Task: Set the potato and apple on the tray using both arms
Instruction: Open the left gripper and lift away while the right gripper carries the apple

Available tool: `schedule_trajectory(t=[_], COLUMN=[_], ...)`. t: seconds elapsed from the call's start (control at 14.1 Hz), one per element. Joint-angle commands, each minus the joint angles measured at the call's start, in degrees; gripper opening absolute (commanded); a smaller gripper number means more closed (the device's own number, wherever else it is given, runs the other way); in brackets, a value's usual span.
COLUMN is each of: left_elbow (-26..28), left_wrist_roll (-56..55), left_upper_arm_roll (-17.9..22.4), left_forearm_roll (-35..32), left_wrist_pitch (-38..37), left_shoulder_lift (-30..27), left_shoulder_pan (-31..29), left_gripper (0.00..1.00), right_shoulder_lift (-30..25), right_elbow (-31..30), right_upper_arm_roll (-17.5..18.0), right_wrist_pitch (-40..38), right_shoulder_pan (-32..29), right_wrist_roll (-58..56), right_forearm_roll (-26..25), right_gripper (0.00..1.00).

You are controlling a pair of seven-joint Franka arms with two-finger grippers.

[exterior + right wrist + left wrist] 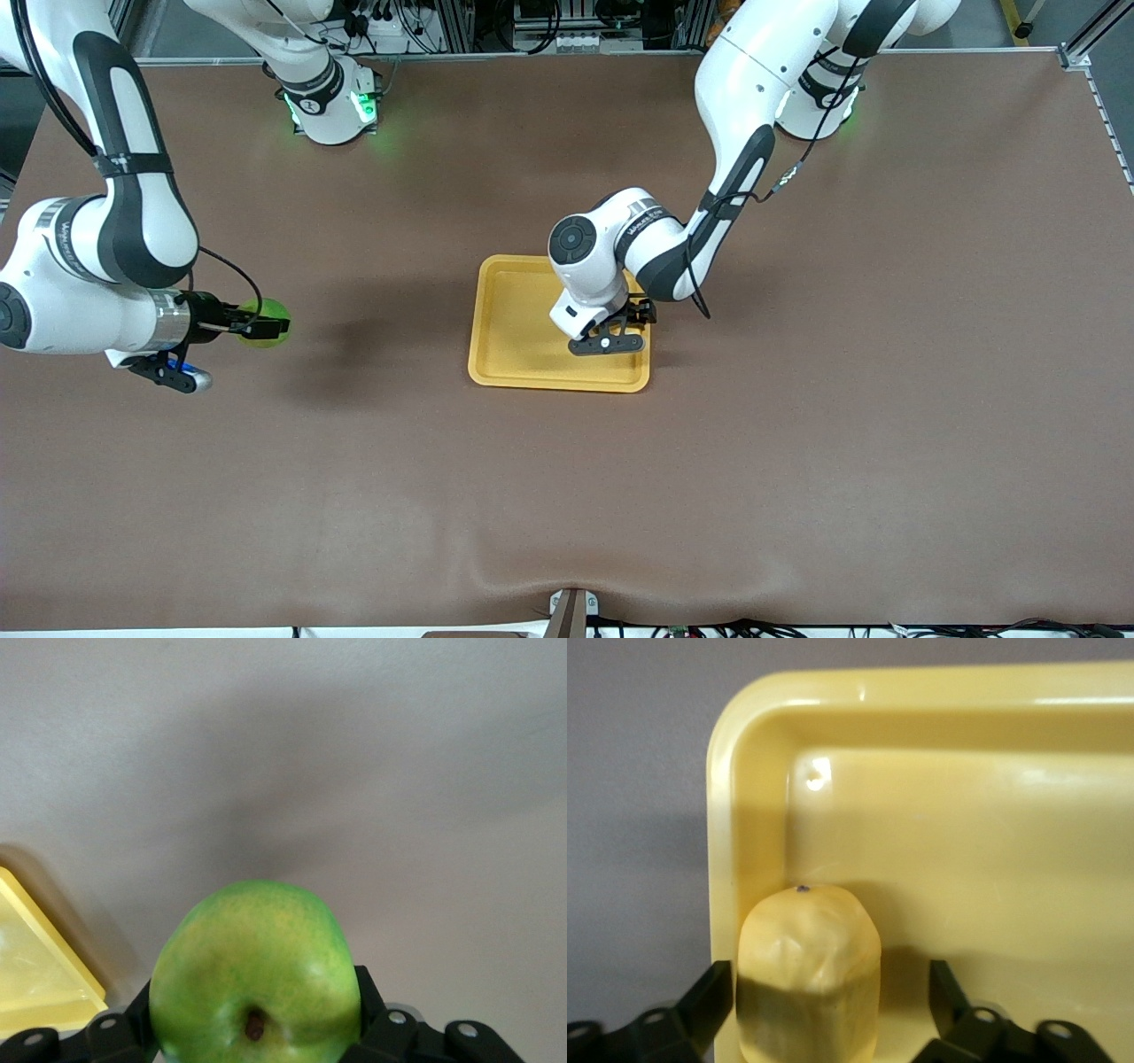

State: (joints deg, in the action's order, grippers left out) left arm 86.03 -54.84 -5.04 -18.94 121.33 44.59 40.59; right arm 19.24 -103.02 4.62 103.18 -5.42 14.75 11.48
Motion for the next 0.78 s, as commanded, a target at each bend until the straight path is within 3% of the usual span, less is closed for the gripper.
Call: schedule_trajectory(t=[0.0,0.21,0.71], left_elbow=[-1.04,-1.13,-0.95], left_wrist_roll=[-0.54,1.84,16.94], left_upper_arm_roll=[1.17,1.97,1.44], left_forearm_roll=[-1.19,-0.48,6.11], left_wrist_pitch=[-3.81,-4.34,-5.83], left_shoulder_lift=[-3.53,-9.59,-17.95], left_shoulder_pan=[0.46,-2.78,-19.21], left_gripper=[1.0,1.0,1.0], right_shoulder_lift=[-1.14,-0.7,1.68], right_elbow=[-0.25,-0.43,-0.34], right_upper_arm_roll=[3.19,7.06,15.5], right_wrist_pitch=[1.23,4.65,13.79], right_shoulder_pan=[0.33,0.41,0.59], right_wrist_roll=[6.76,12.91,26.64], right_forearm_roll=[0.91,0.91,0.91], right_gripper=[0.0,0.0,0.0])
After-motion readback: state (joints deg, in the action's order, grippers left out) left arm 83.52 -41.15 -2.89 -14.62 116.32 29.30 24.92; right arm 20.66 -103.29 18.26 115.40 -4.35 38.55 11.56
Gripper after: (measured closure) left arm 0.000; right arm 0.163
